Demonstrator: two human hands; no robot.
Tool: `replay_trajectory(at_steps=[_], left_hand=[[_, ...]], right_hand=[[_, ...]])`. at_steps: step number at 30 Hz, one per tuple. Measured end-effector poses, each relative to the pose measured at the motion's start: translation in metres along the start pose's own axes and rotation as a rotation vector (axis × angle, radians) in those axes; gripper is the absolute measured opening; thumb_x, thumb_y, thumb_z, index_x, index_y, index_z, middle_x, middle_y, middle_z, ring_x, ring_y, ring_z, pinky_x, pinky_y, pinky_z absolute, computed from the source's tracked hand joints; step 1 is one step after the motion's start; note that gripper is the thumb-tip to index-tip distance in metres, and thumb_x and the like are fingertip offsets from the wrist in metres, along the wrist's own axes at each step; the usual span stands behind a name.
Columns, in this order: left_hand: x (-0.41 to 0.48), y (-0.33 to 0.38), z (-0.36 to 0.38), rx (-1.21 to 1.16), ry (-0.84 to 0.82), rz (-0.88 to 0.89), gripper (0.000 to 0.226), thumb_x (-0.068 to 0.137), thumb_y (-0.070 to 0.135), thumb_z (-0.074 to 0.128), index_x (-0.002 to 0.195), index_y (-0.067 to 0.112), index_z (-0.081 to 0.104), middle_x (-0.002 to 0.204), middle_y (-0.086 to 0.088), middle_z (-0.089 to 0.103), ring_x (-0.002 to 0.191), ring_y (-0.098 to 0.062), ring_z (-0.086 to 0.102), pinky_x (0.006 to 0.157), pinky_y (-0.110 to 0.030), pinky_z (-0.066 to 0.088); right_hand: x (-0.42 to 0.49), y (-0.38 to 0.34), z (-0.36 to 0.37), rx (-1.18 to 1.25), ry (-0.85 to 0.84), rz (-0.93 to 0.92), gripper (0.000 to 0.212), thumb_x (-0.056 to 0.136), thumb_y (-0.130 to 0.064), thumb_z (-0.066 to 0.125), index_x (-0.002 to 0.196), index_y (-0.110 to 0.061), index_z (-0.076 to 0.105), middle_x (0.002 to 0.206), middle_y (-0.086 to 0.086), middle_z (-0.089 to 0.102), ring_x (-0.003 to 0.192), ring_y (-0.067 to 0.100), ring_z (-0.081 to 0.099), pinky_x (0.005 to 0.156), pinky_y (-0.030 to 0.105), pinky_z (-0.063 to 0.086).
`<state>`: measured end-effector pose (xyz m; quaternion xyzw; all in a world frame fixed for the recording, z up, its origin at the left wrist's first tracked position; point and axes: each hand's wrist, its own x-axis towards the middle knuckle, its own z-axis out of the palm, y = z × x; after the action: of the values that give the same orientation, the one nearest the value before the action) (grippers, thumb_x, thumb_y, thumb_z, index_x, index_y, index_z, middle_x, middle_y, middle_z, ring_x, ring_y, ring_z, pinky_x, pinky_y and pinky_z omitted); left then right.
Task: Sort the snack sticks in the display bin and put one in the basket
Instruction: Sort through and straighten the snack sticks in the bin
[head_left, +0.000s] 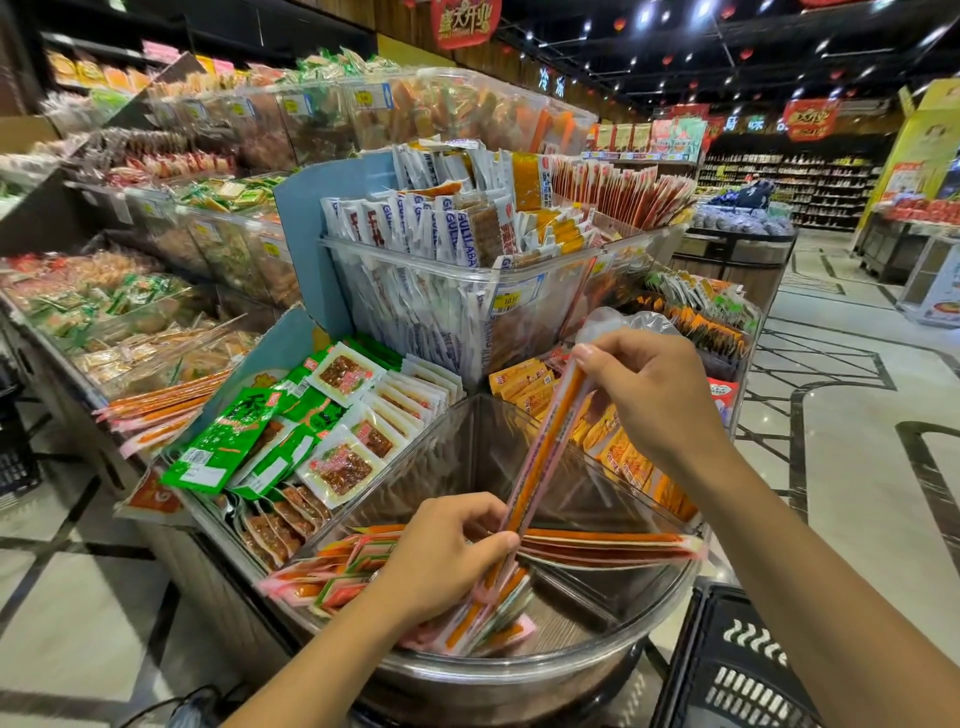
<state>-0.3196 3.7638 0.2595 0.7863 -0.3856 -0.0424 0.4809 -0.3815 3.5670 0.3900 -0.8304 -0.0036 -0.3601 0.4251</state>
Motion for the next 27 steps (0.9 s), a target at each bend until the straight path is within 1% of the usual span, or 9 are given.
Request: replay_trajectory(at_steps=[2,5,9,13,15,18,20,23,27], left_hand=[[0.000,0.001,0.000,-0.016,0.001,-0.011,0.008,0.094,0.023,0.070,0.095,0.029,0.075,0.089,0.012,0.074,0.081,-0.008,0.072,0.070,-0.025,0.058],[0.000,0.001,-0.001,0.008,0.012,0.004,0.008,0.094,0.025,0.070,0.098,0.029,0.076,0.091,0.016,0.074,0.089,-0.003,0.070,0.080,-0.022,0.055],[0.000,0.002,-0.001,-0.009,0.018,-0.002,0.010,0.094,0.024,0.070,0.101,0.027,0.076,0.092,0.014,0.075,0.091,-0.002,0.070,0.082,-0.019,0.054],[0.000,0.003,-0.002,-0.057,0.031,-0.006,0.009,0.094,0.022,0.070,0.099,0.026,0.076,0.089,0.009,0.075,0.088,-0.007,0.070,0.082,-0.023,0.054],[0.001,0.004,-0.002,-0.095,0.046,-0.003,0.009,0.093,0.021,0.070,0.098,0.025,0.077,0.088,0.006,0.075,0.086,-0.011,0.070,0.082,-0.027,0.056],[0.000,0.005,-0.003,-0.156,0.056,-0.014,0.008,0.093,0.020,0.071,0.096,0.023,0.078,0.086,0.003,0.076,0.083,-0.016,0.071,0.079,-0.034,0.059],[-0.001,0.007,-0.003,-0.195,0.038,-0.027,0.007,0.092,0.020,0.072,0.096,0.023,0.078,0.086,0.001,0.076,0.082,-0.019,0.072,0.072,-0.036,0.061],[-0.002,0.010,-0.004,-0.292,0.031,-0.067,0.011,0.091,0.017,0.074,0.099,0.022,0.077,0.088,-0.004,0.076,0.079,-0.021,0.073,0.062,-0.033,0.060],[-0.004,0.013,-0.004,-0.362,-0.029,-0.108,0.013,0.086,0.011,0.078,0.096,0.019,0.077,0.086,-0.008,0.077,0.074,-0.020,0.074,0.063,-0.028,0.056]], right_hand=[[0.001,0.001,-0.002,-0.007,-0.003,0.016,0.030,0.101,-0.021,0.060,0.077,-0.010,0.073,0.064,0.010,0.071,0.049,0.021,0.064,0.062,0.048,0.057],[0.001,0.002,-0.002,-0.034,-0.016,0.049,0.032,0.104,-0.022,0.053,0.080,-0.011,0.071,0.068,0.014,0.070,0.047,0.017,0.062,0.060,0.042,0.056],[-0.003,0.001,0.003,0.036,-0.011,0.111,0.024,0.106,-0.024,0.049,0.091,-0.020,0.068,0.079,0.006,0.070,0.050,0.012,0.058,0.061,0.038,0.054],[-0.014,0.004,0.016,0.096,-0.088,0.145,0.004,0.096,-0.026,0.066,0.097,-0.023,0.069,0.089,0.004,0.071,0.069,0.007,0.064,0.067,0.028,0.055],[-0.021,0.013,0.025,0.017,-0.156,0.115,0.008,0.091,-0.024,0.073,0.098,-0.025,0.072,0.089,-0.005,0.072,0.080,0.004,0.067,0.075,0.028,0.056],[-0.030,0.023,0.034,-0.002,-0.219,0.118,0.002,0.092,-0.025,0.073,0.090,-0.025,0.073,0.084,-0.004,0.073,0.078,0.006,0.068,0.071,0.026,0.053],[-0.031,0.025,0.036,0.011,-0.233,0.121,0.008,0.093,-0.026,0.070,0.087,-0.024,0.074,0.081,-0.004,0.073,0.074,0.006,0.068,0.067,0.023,0.051],[-0.026,0.025,0.034,-0.028,-0.169,0.084,0.014,0.095,-0.025,0.069,0.081,-0.022,0.072,0.075,-0.003,0.071,0.070,0.010,0.067,0.067,0.032,0.055],[-0.014,0.023,0.024,-0.010,-0.059,0.096,0.018,0.095,-0.026,0.069,0.082,-0.014,0.073,0.074,0.006,0.071,0.072,0.025,0.068,0.072,0.052,0.057]])
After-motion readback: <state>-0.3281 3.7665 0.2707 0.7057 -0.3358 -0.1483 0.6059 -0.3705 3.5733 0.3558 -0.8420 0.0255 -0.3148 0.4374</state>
